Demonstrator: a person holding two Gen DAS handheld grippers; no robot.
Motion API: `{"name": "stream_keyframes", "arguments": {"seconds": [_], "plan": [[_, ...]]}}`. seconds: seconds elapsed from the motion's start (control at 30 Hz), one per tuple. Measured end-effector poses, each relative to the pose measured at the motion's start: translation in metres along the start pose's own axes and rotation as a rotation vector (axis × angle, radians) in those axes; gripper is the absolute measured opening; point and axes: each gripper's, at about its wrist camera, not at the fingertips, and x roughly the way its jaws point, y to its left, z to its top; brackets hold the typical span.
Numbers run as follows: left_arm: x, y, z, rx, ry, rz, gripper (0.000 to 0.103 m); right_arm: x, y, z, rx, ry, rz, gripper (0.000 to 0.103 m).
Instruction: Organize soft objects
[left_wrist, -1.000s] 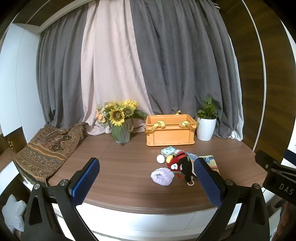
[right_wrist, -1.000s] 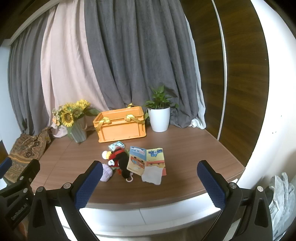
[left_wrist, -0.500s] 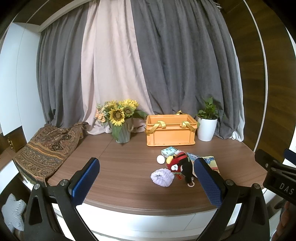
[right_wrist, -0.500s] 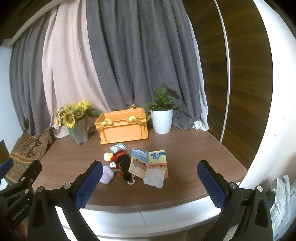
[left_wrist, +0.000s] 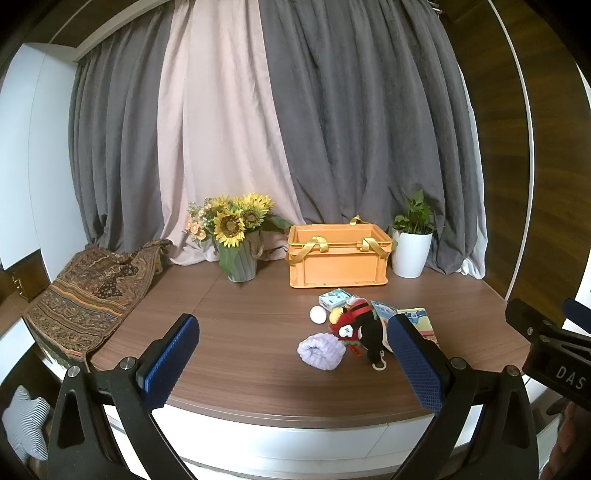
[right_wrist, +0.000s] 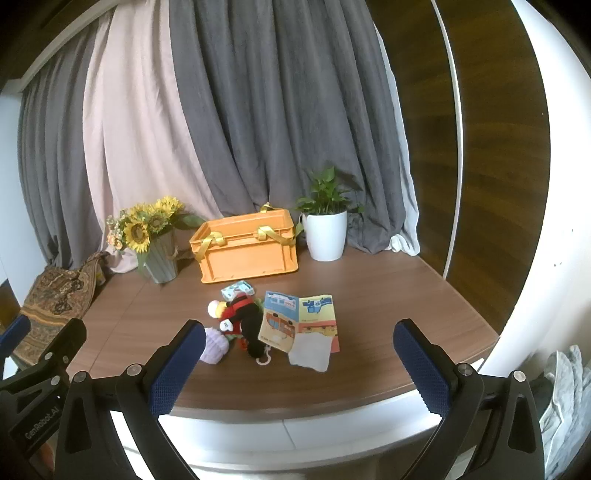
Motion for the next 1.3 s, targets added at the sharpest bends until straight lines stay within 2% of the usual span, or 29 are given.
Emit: {"name": "stream_keyframes", "arguments": {"seconds": [1.3], "plan": [[0.002,-0.0031,-0.0053,-0.002,0.008,-0.002,0.103,0.0061,-0.0019,-0.0057,0.006,0.008,0.01,0.103]]}}
